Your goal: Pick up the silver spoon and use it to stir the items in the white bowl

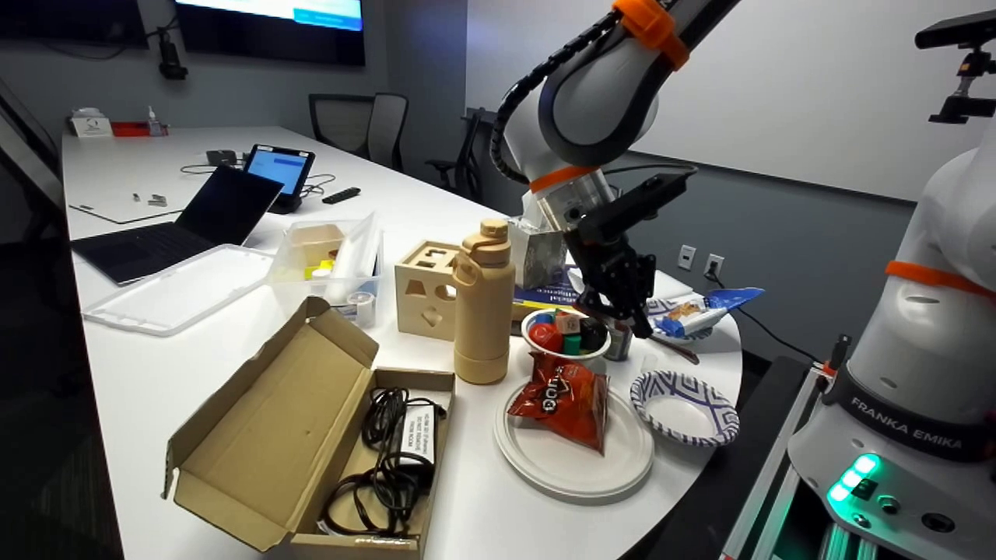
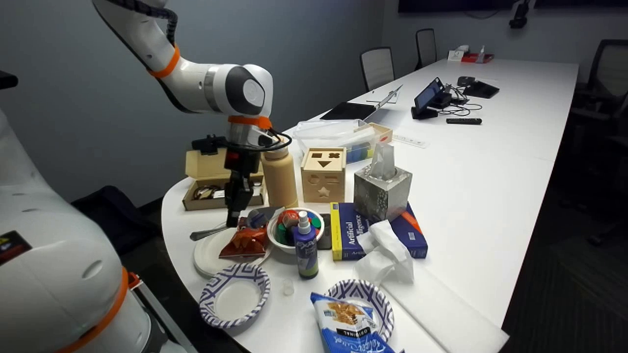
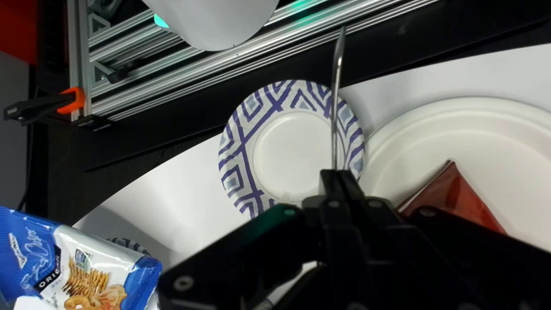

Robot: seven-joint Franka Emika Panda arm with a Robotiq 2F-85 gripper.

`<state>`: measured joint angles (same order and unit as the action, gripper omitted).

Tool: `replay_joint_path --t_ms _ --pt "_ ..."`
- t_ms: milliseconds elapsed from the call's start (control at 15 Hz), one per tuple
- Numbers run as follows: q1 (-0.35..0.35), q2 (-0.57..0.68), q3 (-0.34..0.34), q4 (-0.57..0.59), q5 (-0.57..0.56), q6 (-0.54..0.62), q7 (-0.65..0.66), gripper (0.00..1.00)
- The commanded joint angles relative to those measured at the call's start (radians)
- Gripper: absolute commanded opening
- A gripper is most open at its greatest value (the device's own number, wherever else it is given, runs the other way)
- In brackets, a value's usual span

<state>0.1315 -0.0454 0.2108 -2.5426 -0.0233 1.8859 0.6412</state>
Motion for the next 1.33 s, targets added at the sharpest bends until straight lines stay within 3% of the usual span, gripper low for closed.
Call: replay_joint_path --t_ms 0,467,800,1267 --pt "0.003 0.102 -0.025 0.080 -0.064 0.004 0.039 0.01" --pt "0.016 0.237 -0.081 0.179 -0.134 0.004 0.082 0.01" --pt "0.029 0.314 -0.102 0.234 -0.121 -0.005 0.063 0.01" --pt "0.020 0.295 -0.099 0.236 -0.055 0.030 -0.003 0.01"
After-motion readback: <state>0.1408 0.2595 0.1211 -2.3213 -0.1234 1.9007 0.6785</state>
